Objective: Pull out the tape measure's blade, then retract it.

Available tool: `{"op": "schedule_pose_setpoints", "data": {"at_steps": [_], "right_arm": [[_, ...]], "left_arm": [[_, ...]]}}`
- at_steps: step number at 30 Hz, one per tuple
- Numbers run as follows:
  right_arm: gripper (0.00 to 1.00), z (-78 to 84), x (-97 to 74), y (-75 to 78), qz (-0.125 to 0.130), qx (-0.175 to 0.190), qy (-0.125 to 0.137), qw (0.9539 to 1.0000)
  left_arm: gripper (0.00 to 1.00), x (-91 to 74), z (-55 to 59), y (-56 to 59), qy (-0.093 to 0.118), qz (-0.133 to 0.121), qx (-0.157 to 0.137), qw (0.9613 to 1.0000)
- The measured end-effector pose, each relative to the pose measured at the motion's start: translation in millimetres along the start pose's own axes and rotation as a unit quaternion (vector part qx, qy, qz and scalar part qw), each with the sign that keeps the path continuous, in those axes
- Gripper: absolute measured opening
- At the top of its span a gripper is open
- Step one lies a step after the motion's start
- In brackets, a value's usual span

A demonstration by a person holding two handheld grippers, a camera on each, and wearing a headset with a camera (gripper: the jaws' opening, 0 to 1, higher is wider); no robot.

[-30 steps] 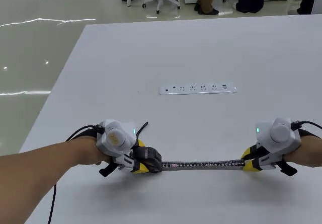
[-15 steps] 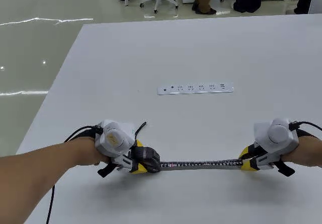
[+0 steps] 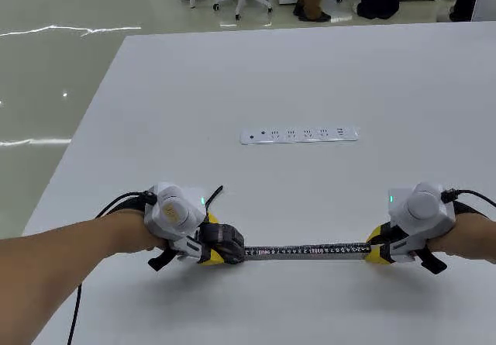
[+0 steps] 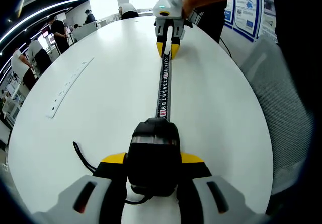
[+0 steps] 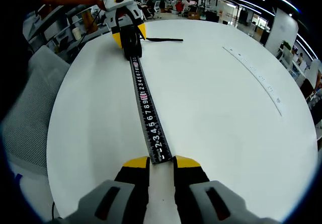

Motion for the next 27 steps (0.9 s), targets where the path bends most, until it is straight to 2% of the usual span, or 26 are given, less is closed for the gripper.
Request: {"op": "schedule_pose_setpoints", "data": {"at_steps": [2,6,9,11,15,16,18,19,22,24,27], "right_arm": [[0.19,1.3,-1.0,-1.0,0.002,0.010,-0.002,0.9999],[0.25,3.6,-3.8,-3.0,0.006,0.020,-0.002,0.9998],[0.31,4.1,-7.6,-3.8,0.015,0.031,0.005,0.9994],[0.35,4.2,-8.5,-3.4,0.017,0.040,0.012,0.9990],[0.38,3.7,-7.1,-5.5,0.024,0.048,0.019,0.9984],[0.39,3.4,-7.3,-6.1,0.026,0.052,0.023,0.9981],[0.42,3.1,-8.5,-7.4,0.029,0.054,0.026,0.9978],[0.43,3.2,-10.1,-9.1,0.031,0.058,0.031,0.9973],[0.51,6.4,-12.7,-13.5,0.038,0.077,0.058,0.9946],[0.54,12.7,-16.2,-18.3,0.046,0.091,0.072,0.9922],[0.56,22.7,-23.2,-27.0,0.060,0.118,0.097,0.9864]], "left_arm": [[0.34,-0.8,-0.1,-0.2,-0.001,-0.001,-0.003,1.0000],[0.36,-4.8,1.4,-1.2,0.002,-0.013,-0.027,0.9996],[0.41,-11.5,2.8,-4.4,0.022,-0.041,-0.072,0.9963],[0.48,-15.7,3.0,-6.4,0.036,-0.052,-0.091,0.9938],[0.58,-20.6,5.6,-5.1,0.035,-0.057,-0.112,0.9915],[0.60,-22.4,7.0,-3.1,0.027,-0.058,-0.132,0.9892],[0.62,-25.0,8.5,-2.3,0.030,-0.073,-0.134,0.9878],[0.64,-27.2,10.7,-1.1,0.040,-0.090,-0.145,0.9844],[0.72,-34.7,14.4,5.9,0.056,-0.113,-0.188,0.9740],[0.72,-41.2,17.9,12.8,0.065,-0.135,-0.211,0.9660],[0.74,-49.5,22.4,25.8,0.077,-0.160,-0.225,0.9581]]}}
Point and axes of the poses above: the centre of the closed fingertips' face, and the gripper's own axes: x roughly forward along the fingers, y roughly to its right, z roughly out of its underside, the point moved 9 cm from there along -x, roughly backward along the fingers, and after that the axes turned 15 degrees about x, right-handed, at the moved point
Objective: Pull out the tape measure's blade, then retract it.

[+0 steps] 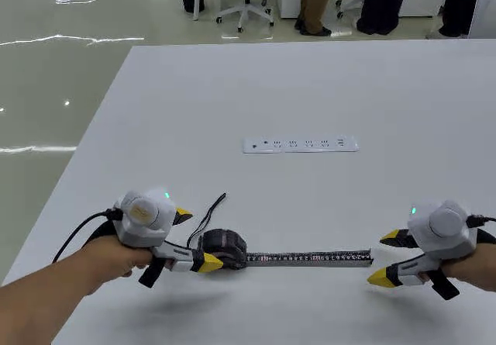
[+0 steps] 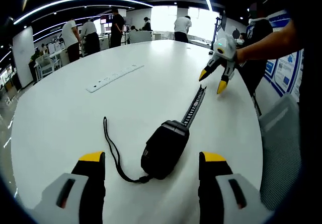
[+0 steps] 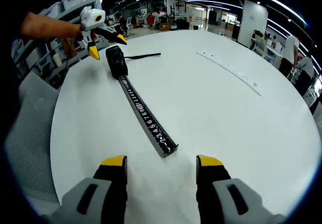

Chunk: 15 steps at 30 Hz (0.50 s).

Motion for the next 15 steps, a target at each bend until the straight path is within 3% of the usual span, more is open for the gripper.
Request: {"op": "schedule_pose_setpoints", "data": {"at_steps": [2,5,7,10,15], "right_arm": [[0.59,6.6,-8.1,-6.8,0.008,0.023,0.023,0.9994],[0.62,21.8,-17.8,-14.3,0.015,0.036,0.030,0.9988],[0.63,31.7,-25.4,-20.4,0.022,0.056,0.037,0.9975],[0.65,45.6,-37.1,-28.1,0.028,0.056,0.040,0.9972],[0.68,64.5,-57.2,-38.5,0.042,0.077,0.054,0.9947]], "left_arm": [[0.75,-10.4,7.7,6.1,0.003,-0.006,-0.012,0.9999],[0.75,-26.5,21.1,15.9,-0.004,-0.019,-0.010,0.9998],[0.76,-38.5,29.2,22.2,-0.003,-0.020,-0.023,0.9995],[0.79,-56.3,41.8,25.0,-0.011,-0.038,-0.041,0.9984],[0.83,-87.5,56.4,33.1,0.002,-0.073,-0.067,0.9951]]}}
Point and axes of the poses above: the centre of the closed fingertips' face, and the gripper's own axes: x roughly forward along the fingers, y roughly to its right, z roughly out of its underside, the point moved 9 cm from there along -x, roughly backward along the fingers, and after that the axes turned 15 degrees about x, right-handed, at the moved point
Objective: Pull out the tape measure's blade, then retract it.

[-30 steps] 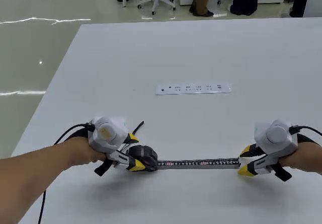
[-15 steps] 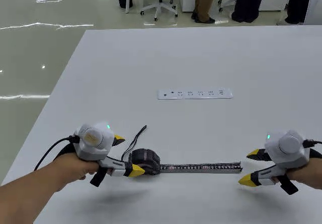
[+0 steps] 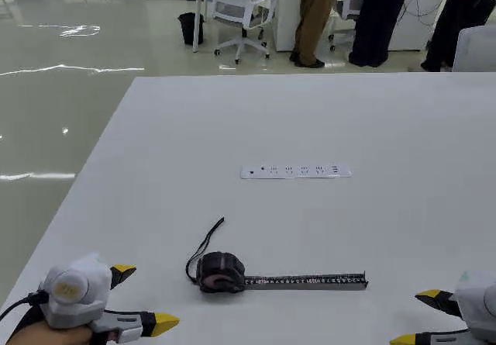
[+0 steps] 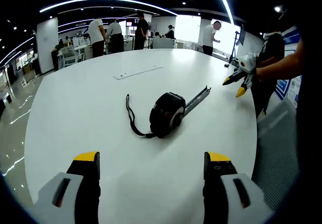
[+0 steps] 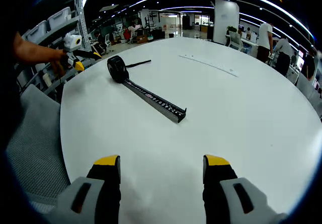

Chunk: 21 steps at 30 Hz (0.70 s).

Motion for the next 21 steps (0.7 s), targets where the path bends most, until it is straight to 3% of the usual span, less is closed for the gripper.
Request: {"op": "schedule_pose_setpoints", "data": {"at_steps": [3,9,14,17,21], "right_arm": [[0.71,5.1,-12.8,-3.6,0.004,0.004,0.026,0.9996],[0.76,17.8,-34.0,-4.3,0.020,0.022,0.035,0.9989],[0.79,26.9,-48.3,-8.0,0.034,0.033,0.049,0.9977],[0.89,34.6,-55.0,-10.4,0.044,0.031,0.060,0.9967],[0.98,46.1,-64.6,-12.3,0.057,0.037,0.056,0.9962]], "left_arm": [[0.85,-14.6,14.1,1.3,-0.010,-0.015,-0.021,0.9996],[0.89,-42.4,30.5,7.7,-0.009,-0.033,-0.041,0.9985],[0.94,-59.3,37.5,14.9,-0.005,-0.045,-0.059,0.9972],[0.95,-67.4,44.4,17.4,0.007,-0.051,-0.066,0.9964],[0.99,-77.4,50.3,24.3,0.006,-0.056,-0.077,0.9954]]}}
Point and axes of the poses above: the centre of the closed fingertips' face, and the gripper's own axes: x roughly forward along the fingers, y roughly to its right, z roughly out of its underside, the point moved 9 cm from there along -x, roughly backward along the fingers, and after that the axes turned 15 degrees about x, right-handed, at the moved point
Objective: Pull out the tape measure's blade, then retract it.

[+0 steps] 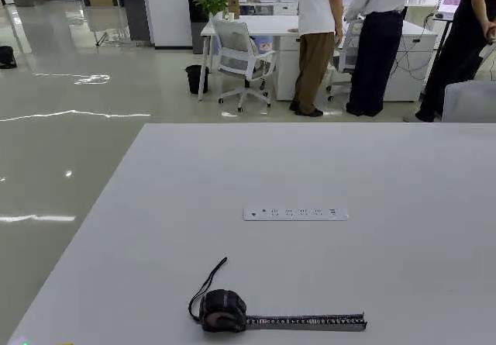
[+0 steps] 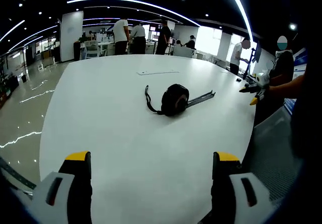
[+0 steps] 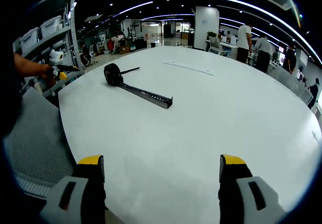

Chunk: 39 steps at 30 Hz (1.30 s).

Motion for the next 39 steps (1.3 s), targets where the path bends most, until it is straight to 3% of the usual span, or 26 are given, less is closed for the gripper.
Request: {"op": "schedule_pose_setpoints", "data": {"at_steps": [8,15,21,31,39], "right_arm": [[1.00,23.8,-27.6,7.3,0.024,0.034,0.012,0.9990],[1.00,30.4,-40.0,8.1,0.029,0.039,0.025,0.9985],[1.00,23.8,-40.4,7.4,0.025,0.039,0.035,0.9983],[1.00,23.2,-37.9,7.4,0.021,0.017,0.035,0.9990],[1.00,25.4,-37.4,8.9,0.020,0.023,0.032,0.9990]], "left_arm": [[0.99,-19.7,12.5,2.0,-0.001,-0.013,-0.012,0.9998],[0.99,-30.7,20.0,3.6,0.001,-0.022,-0.017,0.9996],[0.99,-33.4,13.6,15.0,0.006,-0.023,-0.012,0.9996],[0.99,-33.3,1.6,18.1,0.008,-0.029,-0.008,0.9995],[0.99,-31.0,-3.7,19.0,0.010,-0.030,-0.005,0.9995]]}}
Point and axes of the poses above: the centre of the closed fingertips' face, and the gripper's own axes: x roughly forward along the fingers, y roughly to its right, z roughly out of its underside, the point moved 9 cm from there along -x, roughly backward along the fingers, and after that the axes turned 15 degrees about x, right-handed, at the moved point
